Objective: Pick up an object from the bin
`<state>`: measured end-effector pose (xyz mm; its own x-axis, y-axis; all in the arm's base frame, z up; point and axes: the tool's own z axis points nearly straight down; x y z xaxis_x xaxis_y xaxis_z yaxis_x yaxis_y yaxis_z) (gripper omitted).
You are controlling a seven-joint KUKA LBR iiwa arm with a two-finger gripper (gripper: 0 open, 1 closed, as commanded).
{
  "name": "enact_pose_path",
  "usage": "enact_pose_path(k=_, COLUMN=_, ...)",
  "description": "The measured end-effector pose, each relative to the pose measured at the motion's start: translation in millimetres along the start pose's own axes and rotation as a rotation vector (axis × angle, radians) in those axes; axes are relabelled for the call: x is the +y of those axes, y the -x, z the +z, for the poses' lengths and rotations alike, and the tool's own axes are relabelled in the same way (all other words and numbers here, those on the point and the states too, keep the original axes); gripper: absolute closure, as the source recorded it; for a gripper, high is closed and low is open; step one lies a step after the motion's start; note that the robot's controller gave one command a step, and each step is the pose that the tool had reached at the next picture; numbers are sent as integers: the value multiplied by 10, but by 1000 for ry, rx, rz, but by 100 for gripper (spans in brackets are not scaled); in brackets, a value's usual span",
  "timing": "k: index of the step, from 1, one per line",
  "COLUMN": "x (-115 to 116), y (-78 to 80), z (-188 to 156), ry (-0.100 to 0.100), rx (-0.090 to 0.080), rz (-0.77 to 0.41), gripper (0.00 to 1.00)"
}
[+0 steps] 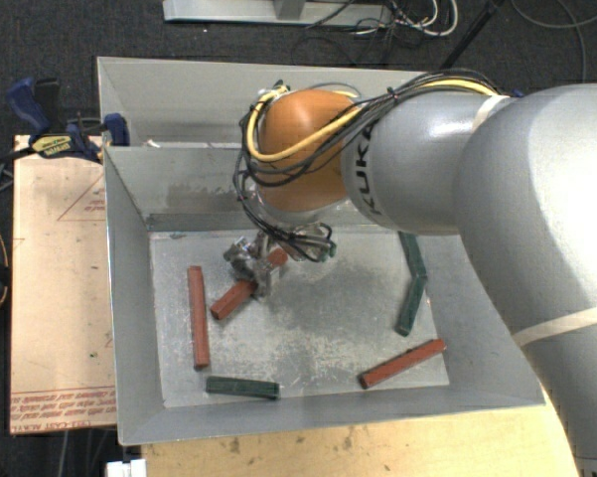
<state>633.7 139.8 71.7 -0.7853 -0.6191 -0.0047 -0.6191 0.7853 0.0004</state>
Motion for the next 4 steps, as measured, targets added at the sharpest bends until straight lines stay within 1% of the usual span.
enact_pose_path(k=1, x=5, y=-9, z=-32, ry=1, rx=2, rz=0, gripper=100)
enact_pose_path(k=2, x=10, y=-11, z=-161, ry=2, rx=4, rz=0, gripper=100)
enact_pose_path(k=4, x=4, y=5, z=-323, ry=-1, rx=-1, rz=0, gripper=100)
